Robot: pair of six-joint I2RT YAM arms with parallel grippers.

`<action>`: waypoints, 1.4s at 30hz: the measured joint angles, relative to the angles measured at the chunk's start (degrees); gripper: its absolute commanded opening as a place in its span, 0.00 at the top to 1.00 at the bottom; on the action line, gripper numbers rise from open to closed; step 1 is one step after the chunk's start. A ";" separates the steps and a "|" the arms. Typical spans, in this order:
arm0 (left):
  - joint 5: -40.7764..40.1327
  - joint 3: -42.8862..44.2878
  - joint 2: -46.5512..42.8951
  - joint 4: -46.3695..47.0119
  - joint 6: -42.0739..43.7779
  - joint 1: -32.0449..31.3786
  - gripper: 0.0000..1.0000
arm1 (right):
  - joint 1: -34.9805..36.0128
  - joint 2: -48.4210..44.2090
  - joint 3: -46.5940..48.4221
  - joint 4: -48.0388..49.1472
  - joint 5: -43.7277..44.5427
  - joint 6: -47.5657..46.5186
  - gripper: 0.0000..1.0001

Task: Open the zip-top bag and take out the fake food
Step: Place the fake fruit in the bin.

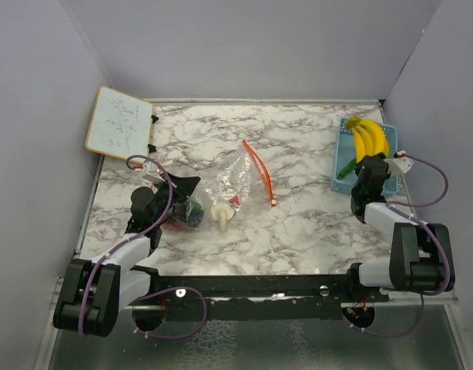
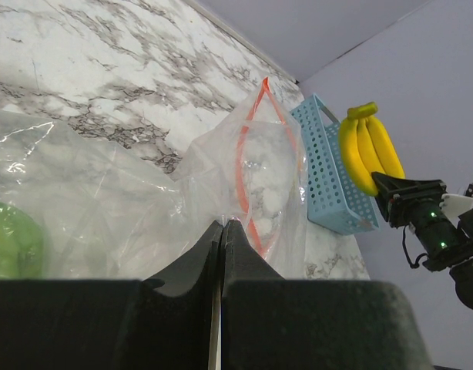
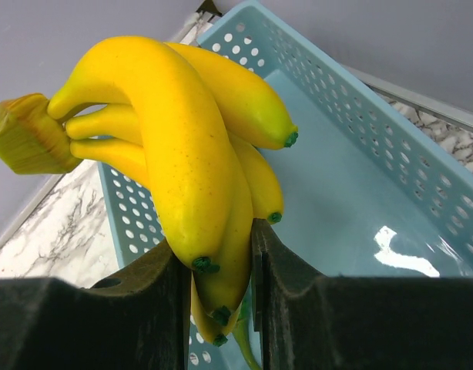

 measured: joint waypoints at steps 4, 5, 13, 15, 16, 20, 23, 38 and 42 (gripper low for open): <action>0.00 0.00 0.17 0.00 0.00 0.04 1.00 | -0.26 3.85 2.40 0.96 -0.35 0.07 0.86; 0.00 0.00 0.20 0.00 -0.02 0.04 1.00 | -0.37 4.70 2.75 1.16 -0.48 0.07 0.79; 0.00 0.00 0.20 -0.15 0.22 0.04 1.00 | -0.74 9.88 7.74 1.49 -4.59 -1.44 0.24; 0.00 0.00 0.20 -0.24 0.28 0.04 1.00 | -0.72 9.01 7.80 2.01 -6.08 -2.19 0.24; 0.00 0.00 0.20 -0.24 0.28 0.04 1.00 | -0.74 8.11 7.69 1.95 -6.69 -2.60 0.26; 0.00 0.00 0.52 -0.02 0.28 0.04 1.00 | -0.74 2.99 6.40 1.11 -9.07 -3.48 0.30; 0.02 0.00 1.16 0.07 0.26 0.04 1.00 | -0.74 -2.58 4.22 0.83 -13.05 -4.55 0.30; 0.26 0.00 2.21 0.79 0.26 0.04 1.00 | 10.58 -1.90 6.40 -4.31 -39.39 -13.18 0.57; 0.50 0.00 2.32 0.79 0.28 0.04 1.00 | 12.81 7.52 9.03 -3.76 -47.25 -13.84 0.77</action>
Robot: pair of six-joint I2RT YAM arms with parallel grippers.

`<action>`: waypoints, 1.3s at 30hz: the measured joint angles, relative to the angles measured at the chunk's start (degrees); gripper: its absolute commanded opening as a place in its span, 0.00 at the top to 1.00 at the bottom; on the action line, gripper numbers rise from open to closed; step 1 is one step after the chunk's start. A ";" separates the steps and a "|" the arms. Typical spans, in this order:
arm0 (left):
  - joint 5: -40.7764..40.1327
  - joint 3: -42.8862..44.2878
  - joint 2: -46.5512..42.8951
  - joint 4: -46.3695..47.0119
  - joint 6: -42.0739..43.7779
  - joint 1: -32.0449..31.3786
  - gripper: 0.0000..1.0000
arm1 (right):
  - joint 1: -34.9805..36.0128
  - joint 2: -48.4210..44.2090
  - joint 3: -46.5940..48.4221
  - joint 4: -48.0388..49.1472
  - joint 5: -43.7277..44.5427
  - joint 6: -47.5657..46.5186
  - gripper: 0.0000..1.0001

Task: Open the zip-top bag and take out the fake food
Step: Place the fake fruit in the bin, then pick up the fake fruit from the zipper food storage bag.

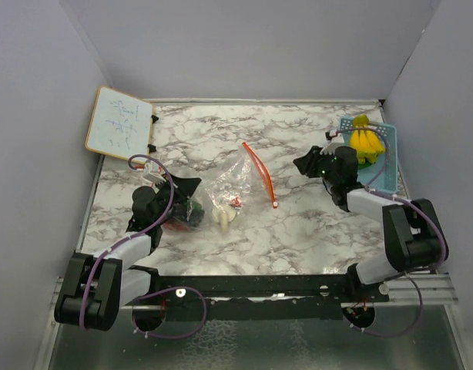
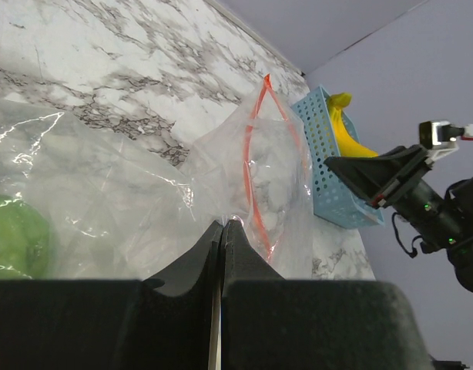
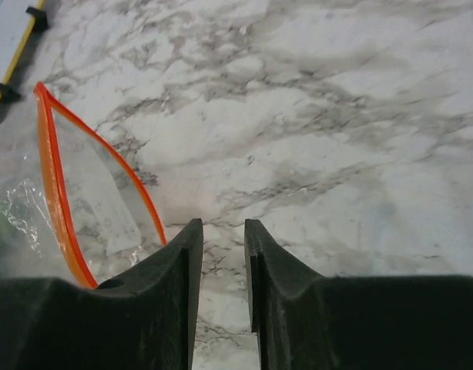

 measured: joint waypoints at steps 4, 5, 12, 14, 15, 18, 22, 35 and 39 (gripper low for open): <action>0.39 0.02 0.00 -0.39 0.20 0.00 1.00 | 3.02 7.85 0.39 1.64 -4.42 0.76 0.84; 0.59 0.02 0.00 -0.48 0.22 0.00 1.00 | 3.82 9.42 0.39 2.47 -5.31 1.03 0.85; 1.42 0.44 0.00 -1.51 0.85 0.00 1.00 | 8.00 17.77 0.37 12.90 -13.00 3.91 0.92; 1.44 0.66 -0.02 -2.10 1.03 0.00 1.00 | 8.28 19.58 0.20 17.84 -16.11 5.11 0.92; 1.44 0.81 -0.02 -2.38 1.07 0.00 1.00 | 8.41 20.41 -0.07 20.44 -17.66 5.64 0.92; 1.42 1.42 0.09 -3.04 1.27 0.00 1.00 | 8.87 23.30 -1.03 28.22 -22.84 7.80 0.91; 1.46 2.60 2.64 -2.19 1.07 0.00 1.00 | 10.80 26.67 -2.23 35.19 -27.80 9.55 0.89; 3.19 7.78 10.71 0.44 0.87 0.00 1.00 | 22.03 29.31 -2.60 40.83 -30.56 8.57 0.81; 3.32 7.13 10.71 1.42 0.85 0.00 1.00 | 24.70 30.38 -1.42 39.23 -28.81 6.34 0.66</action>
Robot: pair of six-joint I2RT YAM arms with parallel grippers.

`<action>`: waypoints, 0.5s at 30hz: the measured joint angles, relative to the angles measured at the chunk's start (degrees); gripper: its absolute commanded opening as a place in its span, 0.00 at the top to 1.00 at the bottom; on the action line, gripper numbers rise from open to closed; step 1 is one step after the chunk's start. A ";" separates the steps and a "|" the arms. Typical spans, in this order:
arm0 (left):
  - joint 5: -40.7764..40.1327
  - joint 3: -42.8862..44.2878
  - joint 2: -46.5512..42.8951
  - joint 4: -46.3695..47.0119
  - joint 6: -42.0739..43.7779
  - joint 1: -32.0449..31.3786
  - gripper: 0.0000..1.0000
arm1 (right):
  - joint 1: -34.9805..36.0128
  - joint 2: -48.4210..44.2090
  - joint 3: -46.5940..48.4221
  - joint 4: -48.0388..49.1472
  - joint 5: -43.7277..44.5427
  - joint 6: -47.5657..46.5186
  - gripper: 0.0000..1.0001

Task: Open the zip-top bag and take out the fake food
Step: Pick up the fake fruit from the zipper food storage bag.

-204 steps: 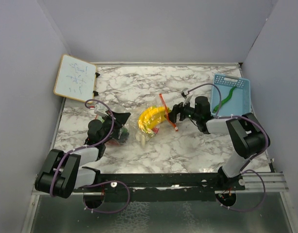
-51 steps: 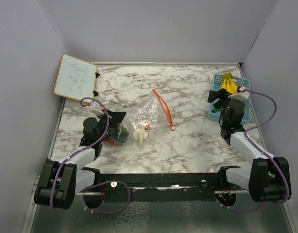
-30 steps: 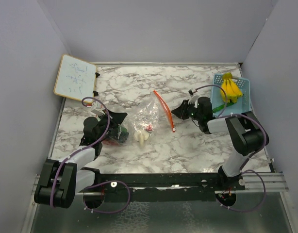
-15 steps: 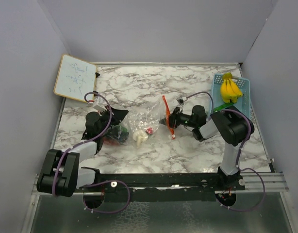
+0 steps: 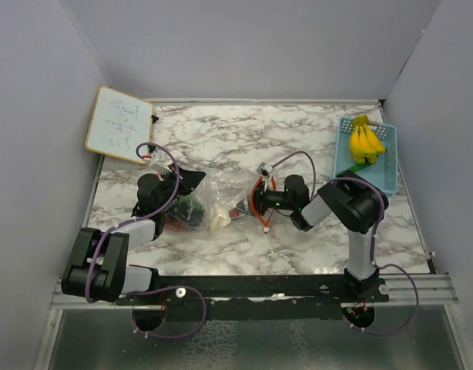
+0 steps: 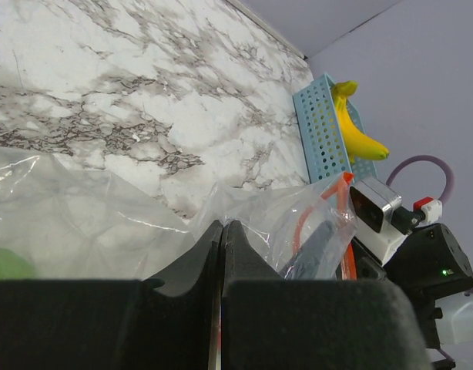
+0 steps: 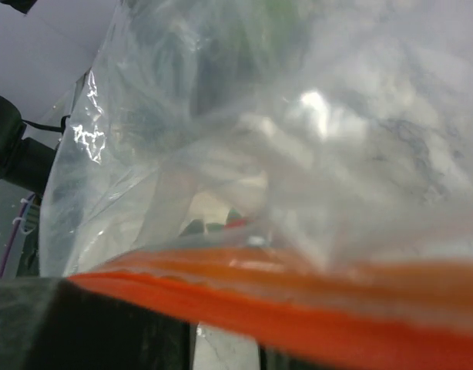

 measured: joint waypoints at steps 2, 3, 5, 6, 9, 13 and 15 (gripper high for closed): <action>0.00 -0.61 0.00 0.31 -0.02 0.00 1.00 | 1.03 0.66 0.52 -0.70 1.01 -0.76 0.60; -0.02 -0.90 0.00 0.37 0.00 0.00 1.00 | 1.42 1.01 0.87 -1.16 1.29 -1.05 0.58; -0.02 -1.46 -0.07 0.44 -0.04 0.00 1.00 | 2.12 1.64 1.53 -1.88 2.03 -1.64 0.56; -0.02 -1.79 -0.15 0.46 -0.04 0.00 1.00 | 2.51 1.92 1.95 -2.51 2.47 -1.95 0.55; -0.02 -2.67 -0.72 0.48 -0.09 0.00 1.00 | 3.43 2.05 2.71 -3.98 3.13 -2.93 0.53; -0.02 -2.95 -1.05 0.50 -0.07 0.00 1.00 | 4.50 2.05 3.02 -5.18 3.69 -3.93 0.52; -0.02 -2.95 -1.07 0.50 -0.07 0.00 1.00 | 4.85 2.05 3.02 -5.73 3.78 -4.52 0.50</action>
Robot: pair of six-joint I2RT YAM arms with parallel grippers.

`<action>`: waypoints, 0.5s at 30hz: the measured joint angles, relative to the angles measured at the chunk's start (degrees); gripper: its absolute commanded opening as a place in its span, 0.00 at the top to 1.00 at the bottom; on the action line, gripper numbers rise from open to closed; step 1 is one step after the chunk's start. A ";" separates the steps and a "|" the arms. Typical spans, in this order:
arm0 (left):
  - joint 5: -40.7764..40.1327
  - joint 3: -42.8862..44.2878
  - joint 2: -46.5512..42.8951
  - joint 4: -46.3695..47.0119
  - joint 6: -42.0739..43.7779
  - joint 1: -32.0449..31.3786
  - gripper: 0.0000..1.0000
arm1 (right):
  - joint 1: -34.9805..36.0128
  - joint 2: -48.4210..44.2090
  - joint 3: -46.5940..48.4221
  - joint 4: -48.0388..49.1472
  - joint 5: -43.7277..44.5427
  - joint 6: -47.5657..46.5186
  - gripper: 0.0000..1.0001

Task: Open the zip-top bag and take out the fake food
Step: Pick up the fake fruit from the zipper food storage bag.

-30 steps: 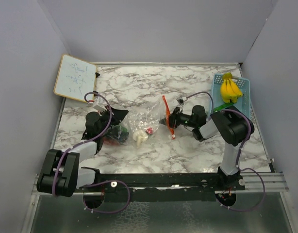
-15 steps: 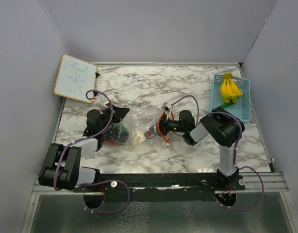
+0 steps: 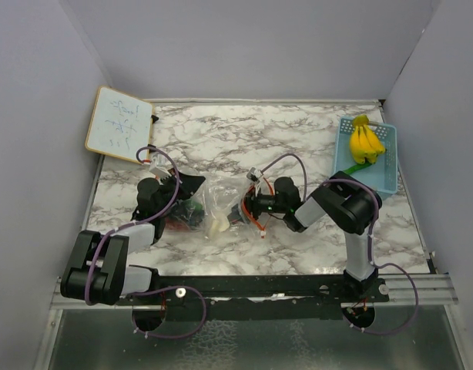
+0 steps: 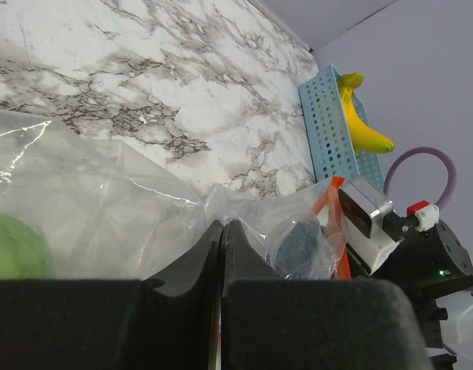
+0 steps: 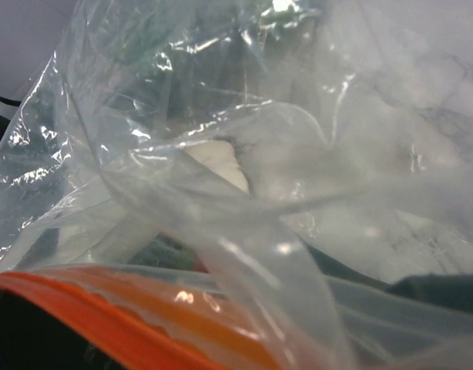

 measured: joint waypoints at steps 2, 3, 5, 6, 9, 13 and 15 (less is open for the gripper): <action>0.00 0.00 -0.02 0.00 0.00 0.00 1.00 | 0.26 0.00 -0.04 -0.81 0.04 -0.85 0.48; 0.00 0.00 -0.02 0.00 0.00 0.00 1.00 | 0.39 -0.04 -0.11 -1.31 0.24 -1.29 0.47; 0.00 0.00 -0.02 0.00 -0.02 0.00 1.00 | 0.59 -0.48 -0.90 -2.58 0.72 -2.25 0.46; 0.00 0.00 -0.02 0.00 -0.02 0.00 1.00 | 0.61 -0.87 -1.40 -2.62 0.85 -2.75 0.45; 0.00 0.00 -0.02 0.04 -0.15 0.00 1.00 | 0.76 -2.19 -2.73 -3.19 1.38 -4.11 0.47; 0.02 -0.26 0.00 0.81 -0.42 0.00 1.00 | 1.20 -2.82 -3.80 -3.17 2.60 -5.27 0.63; 0.04 -0.31 0.11 1.20 -0.61 0.00 1.00 | 1.29 -2.82 -3.98 -3.30 3.15 -5.53 0.75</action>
